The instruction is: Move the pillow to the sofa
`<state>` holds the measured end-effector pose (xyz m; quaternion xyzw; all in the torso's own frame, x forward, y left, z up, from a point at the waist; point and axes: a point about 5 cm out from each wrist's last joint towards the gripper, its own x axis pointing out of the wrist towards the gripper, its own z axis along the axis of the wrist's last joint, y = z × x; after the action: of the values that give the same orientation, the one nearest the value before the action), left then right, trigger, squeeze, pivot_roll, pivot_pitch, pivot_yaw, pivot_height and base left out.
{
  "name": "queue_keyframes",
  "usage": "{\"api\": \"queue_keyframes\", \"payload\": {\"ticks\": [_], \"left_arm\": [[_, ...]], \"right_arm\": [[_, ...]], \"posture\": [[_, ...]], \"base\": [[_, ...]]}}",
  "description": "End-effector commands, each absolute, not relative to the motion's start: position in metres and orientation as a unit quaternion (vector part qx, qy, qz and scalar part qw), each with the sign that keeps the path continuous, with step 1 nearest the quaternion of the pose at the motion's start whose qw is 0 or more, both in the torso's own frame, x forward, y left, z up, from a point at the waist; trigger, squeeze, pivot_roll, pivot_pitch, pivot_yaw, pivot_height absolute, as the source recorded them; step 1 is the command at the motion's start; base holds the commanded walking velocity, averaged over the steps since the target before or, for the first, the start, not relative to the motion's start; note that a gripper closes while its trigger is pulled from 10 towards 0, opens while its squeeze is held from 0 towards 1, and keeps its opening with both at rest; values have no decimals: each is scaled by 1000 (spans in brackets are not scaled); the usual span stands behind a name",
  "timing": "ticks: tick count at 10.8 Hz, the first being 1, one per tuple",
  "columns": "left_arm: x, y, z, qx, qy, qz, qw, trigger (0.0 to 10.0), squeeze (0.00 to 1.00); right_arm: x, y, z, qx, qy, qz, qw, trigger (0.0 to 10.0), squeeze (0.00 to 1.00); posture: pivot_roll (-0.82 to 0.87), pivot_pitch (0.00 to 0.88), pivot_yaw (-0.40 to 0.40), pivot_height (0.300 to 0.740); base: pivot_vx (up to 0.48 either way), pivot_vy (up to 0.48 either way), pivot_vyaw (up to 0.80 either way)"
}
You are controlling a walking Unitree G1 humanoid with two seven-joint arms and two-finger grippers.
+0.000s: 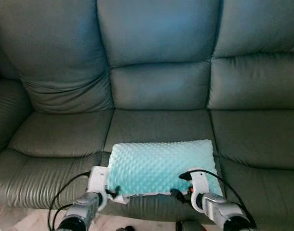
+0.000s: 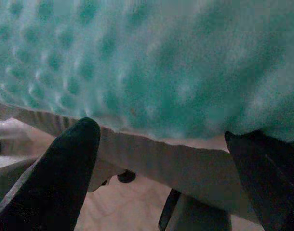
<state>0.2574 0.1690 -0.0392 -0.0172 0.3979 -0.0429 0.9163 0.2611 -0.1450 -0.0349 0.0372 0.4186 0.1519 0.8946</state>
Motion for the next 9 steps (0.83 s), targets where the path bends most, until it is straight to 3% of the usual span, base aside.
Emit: {"api": "queue_keyframes", "payload": {"ticks": [1, 5, 9], "left_arm": [[254, 183, -41, -23, 400, -4, 916, 10000, 0], [265, 191, -33, -22, 363, 46, 930, 10000, 0], [268, 189, -30, -34, 351, 42, 935, 10000, 0]], "right_arm": [[262, -137, -35, 35, 412, 155, 897, 10000, 0], [285, -135, -15, 31, 333, 146, 931, 10000, 0], [282, -124, -15, 17, 351, 214, 911, 10000, 0]], "posture": [[-201, 245, 137, 740], [-205, 250, 130, 740], [-207, 244, 119, 740]], "base": [[0, 0, 0], [0, 0, 0], [0, 0, 0]]}}
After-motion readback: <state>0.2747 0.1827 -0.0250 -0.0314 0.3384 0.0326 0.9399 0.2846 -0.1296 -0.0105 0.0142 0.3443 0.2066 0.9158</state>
